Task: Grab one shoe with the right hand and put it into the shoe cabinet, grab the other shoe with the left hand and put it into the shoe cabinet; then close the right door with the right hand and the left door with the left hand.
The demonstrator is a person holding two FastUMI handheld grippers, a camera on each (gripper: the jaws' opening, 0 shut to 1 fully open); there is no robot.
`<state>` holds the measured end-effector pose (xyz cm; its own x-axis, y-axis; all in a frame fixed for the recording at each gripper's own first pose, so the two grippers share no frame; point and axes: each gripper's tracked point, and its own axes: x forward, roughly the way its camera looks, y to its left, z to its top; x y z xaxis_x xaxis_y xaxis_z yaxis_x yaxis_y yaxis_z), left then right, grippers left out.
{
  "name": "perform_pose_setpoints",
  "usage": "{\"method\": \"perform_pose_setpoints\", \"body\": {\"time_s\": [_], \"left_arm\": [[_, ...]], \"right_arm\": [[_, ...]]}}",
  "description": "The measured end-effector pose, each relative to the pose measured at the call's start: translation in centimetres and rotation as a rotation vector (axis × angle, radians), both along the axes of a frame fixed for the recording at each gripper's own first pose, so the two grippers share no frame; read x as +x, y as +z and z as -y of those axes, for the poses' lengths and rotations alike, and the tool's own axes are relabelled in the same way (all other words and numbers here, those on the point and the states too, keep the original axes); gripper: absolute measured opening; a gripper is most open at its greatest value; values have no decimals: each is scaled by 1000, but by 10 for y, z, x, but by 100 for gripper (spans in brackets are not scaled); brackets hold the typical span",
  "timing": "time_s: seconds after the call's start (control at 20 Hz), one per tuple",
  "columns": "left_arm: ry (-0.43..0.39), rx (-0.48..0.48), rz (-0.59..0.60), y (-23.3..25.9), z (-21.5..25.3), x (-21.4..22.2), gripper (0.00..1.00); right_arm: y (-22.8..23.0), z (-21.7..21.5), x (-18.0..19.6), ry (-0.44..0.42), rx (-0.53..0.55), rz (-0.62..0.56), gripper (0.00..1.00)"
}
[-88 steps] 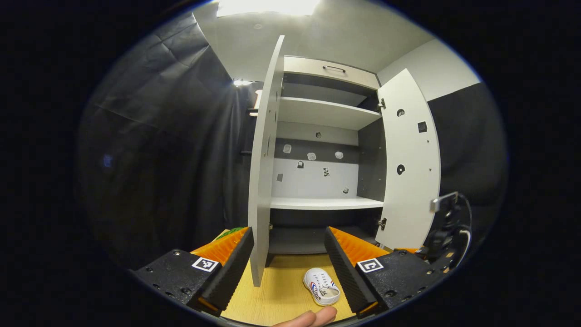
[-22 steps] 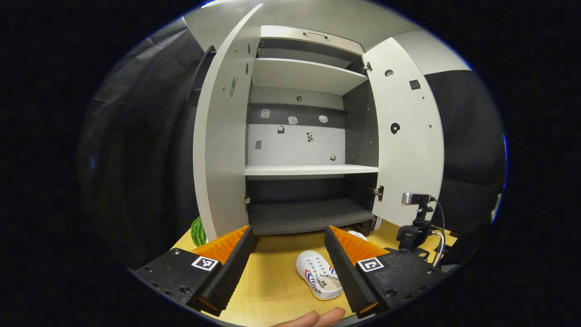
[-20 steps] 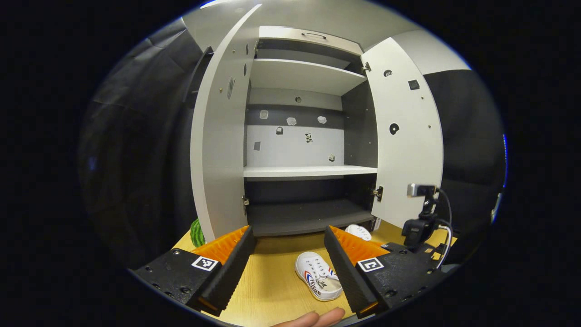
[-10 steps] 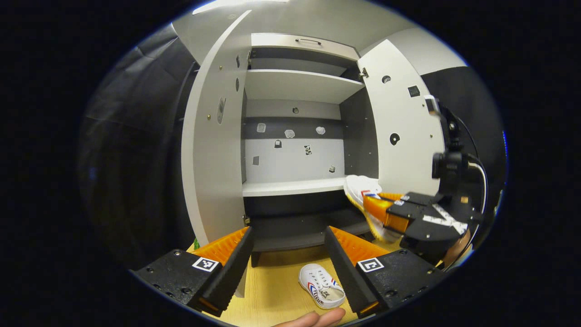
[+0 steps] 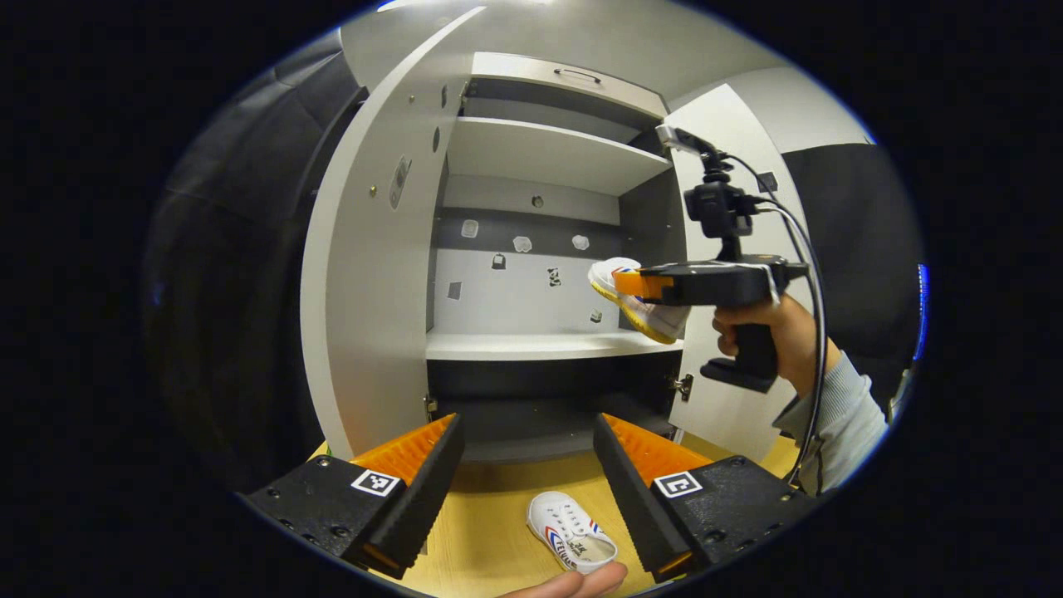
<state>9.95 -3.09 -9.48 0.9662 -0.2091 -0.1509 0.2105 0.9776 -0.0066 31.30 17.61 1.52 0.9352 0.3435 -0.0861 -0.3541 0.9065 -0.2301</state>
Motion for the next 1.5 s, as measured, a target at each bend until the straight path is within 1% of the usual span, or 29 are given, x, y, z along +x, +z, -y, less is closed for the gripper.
{"method": "perform_pose_setpoints", "body": {"time_s": [0.05, 0.15, 0.2, 0.25, 0.35, 0.4, 0.45, 0.5, 0.6, 0.7, 0.75, 0.8, 0.85, 0.9, 0.95, 1.0, 1.05, 1.1, 1.15, 1.25, 1.3, 1.35, 1.4, 1.5], "left_arm": [[-4, 12, 0, -2, -1, 1, 95], [13, 36, 13, -1, -8, 5, 95], [16, 45, 17, -1, -9, 5, 91], [14, 47, 17, -2, -10, 5, 95], [-3, 45, 23, 0, -8, 3, 95], [-10, 44, 36, 2, -8, 4, 95], [-9, 44, 50, 6, -8, 6, 92], [2, 52, 52, 7, -12, 4, 95], [19, 57, 55, 8, -17, 3, 95], [-1, 57, 52, 6, -13, 2, 95], [-12, 68, 56, 8, -11, 2, 92], [-1, 78, 62, 10, -12, 2, 95], [9, 86, 69, 12, -14, 1, 96], [16, 91, 71, 13, -14, 0, 96], [20, 94, 68, 13, -13, -2, 96], [25, 95, 63, 13, -11, -3, 96], [30, 97, 55, 12, -10, -4, 96], [36, 98, 47, 10, -10, -6, 93], [42, 100, 39, 8, -10, -7, 96], [48, 103, 26, 5, -6, -10, 96], [47, 105, 20, 3, -5, -10, 99], [52, 102, 20, 3, -5, -11, 96], [56, 96, 13, 2, -5, -12, 96], [50, 76, 6, -3, -2, -16, 96]], "right_arm": [[0, -1, 18, -11, -14, -19, 0], [-1, -3, 51, -34, -43, -43, 1], [-3, -4, 68, -37, -67, -49, 1], [-6, -5, 83, -43, -89, -53, 1], [-17, -2, 110, -54, -135, -74, 1], [-26, -1, 119, -54, -157, -94, 1], [-34, 2, 126, -52, -185, -111, 1], [-41, 6, 133, -50, -219, -119, 4], [-58, 10, 140, -41, -263, -152, 3], [-69, 14, 146, -58, -294, -170, 3], [-72, 16, 146, -70, -305, -176, 0], [-77, 16, 144, -76, -314, -192, 11], [-82, 17, 143, -83, -315, -199, 7], [-77, 16, 140, -88, -311, -180, 21], [-68, 18, 138, -101, -303, -137, 30], [-56, 21, 134, -112, -296, -96, 55], [-46, 22, 125, -110, -287, -72, 60], [-40, 23, 116, -104, -274, -59, 84], [-34, 24, 105, -99, -256, -52, 93], [-20, 32, 79, -103, -205, -18, 94], [-16, 37, 65, -116, -169, -9, 94], [-13, 42, 49, -125, -133, -9, 95], [-11, 43, 33, -123, -89, -12, 96], [-8, 40, -5, -84, 1, -22, 96]]}}
